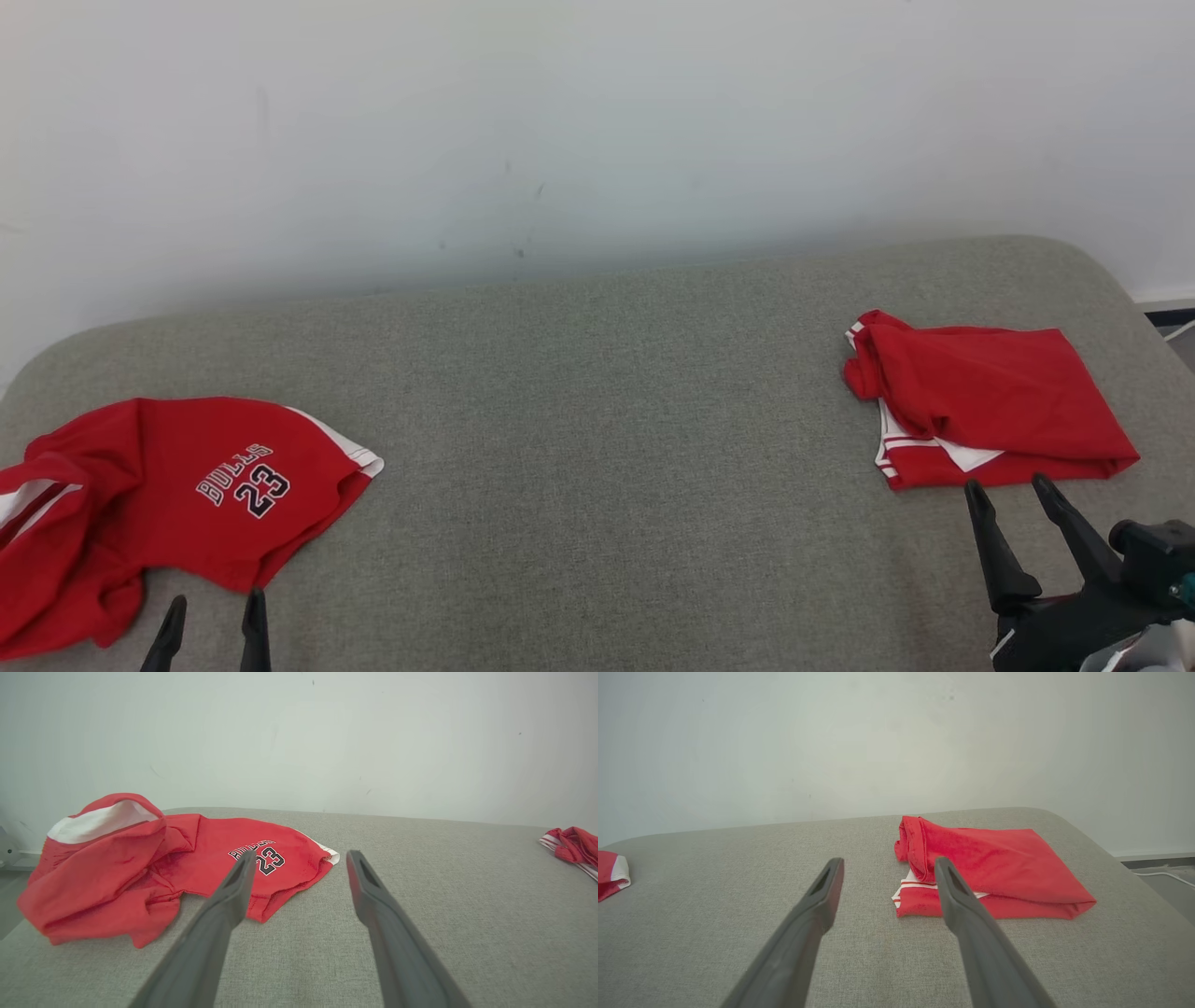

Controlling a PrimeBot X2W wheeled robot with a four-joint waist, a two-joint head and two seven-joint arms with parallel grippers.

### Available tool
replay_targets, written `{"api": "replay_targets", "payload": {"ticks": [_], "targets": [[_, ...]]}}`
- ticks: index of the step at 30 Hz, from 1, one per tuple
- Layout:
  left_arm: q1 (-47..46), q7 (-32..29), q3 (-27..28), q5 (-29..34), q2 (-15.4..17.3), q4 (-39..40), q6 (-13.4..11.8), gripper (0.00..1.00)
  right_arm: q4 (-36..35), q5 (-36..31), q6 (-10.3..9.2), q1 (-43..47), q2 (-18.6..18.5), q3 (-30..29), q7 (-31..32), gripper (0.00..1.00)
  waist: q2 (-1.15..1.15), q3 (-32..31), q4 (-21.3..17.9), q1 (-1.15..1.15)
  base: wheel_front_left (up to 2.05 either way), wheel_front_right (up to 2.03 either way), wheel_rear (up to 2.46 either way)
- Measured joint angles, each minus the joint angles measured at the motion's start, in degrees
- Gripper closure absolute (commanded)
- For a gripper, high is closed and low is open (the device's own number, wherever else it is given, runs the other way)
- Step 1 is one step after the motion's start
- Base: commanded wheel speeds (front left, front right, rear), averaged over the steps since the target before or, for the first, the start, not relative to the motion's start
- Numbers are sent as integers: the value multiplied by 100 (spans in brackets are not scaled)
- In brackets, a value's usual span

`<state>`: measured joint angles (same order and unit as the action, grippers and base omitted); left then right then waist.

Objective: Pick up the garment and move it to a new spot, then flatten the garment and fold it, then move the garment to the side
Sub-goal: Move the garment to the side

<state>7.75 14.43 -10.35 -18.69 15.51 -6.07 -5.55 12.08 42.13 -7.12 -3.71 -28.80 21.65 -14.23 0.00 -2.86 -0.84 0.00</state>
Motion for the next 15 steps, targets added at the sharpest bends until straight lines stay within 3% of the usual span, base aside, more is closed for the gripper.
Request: {"api": "replay_targets", "payload": {"ticks": [15], "targets": [[29, 0, 80, 4, -125, 161, -49, 0, -480, -915, -1, 503, 520, -792, -40, 0, 0, 143, 23, 0, 0, 0, 0]]}}
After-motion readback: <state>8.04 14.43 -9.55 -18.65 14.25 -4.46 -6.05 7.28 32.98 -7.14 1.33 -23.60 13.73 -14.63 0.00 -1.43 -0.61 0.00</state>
